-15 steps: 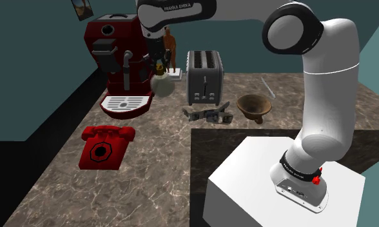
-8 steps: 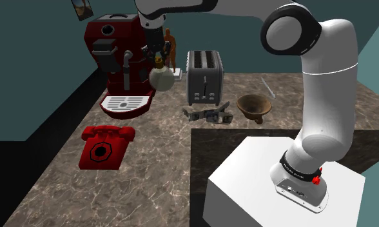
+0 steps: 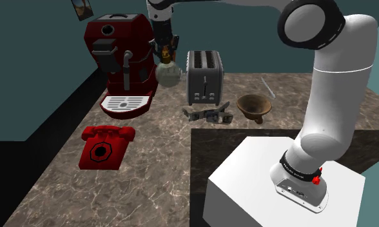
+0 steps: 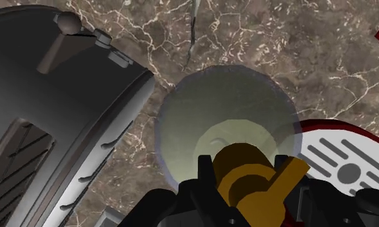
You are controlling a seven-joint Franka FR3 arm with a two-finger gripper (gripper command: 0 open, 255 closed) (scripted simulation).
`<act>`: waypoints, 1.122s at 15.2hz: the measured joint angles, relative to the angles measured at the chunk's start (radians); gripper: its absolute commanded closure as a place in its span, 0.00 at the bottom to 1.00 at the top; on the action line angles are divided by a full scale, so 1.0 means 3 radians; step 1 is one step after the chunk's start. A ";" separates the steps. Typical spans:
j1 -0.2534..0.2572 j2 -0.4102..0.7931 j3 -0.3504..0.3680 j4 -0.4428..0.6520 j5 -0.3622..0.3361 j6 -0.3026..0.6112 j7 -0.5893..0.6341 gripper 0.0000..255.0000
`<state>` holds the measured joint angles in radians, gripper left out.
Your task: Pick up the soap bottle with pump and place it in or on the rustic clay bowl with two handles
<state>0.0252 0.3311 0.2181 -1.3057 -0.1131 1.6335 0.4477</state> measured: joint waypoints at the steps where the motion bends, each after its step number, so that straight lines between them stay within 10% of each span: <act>1: -0.0057 -0.0160 -0.0010 -0.0219 0.0036 0.0064 -0.0052 1.00; 17: -0.0491 -0.2127 -0.0424 -0.2293 0.0335 0.0236 -0.0904 1.00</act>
<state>-0.1220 -0.3069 0.0909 -1.9937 -0.0126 1.7043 0.1766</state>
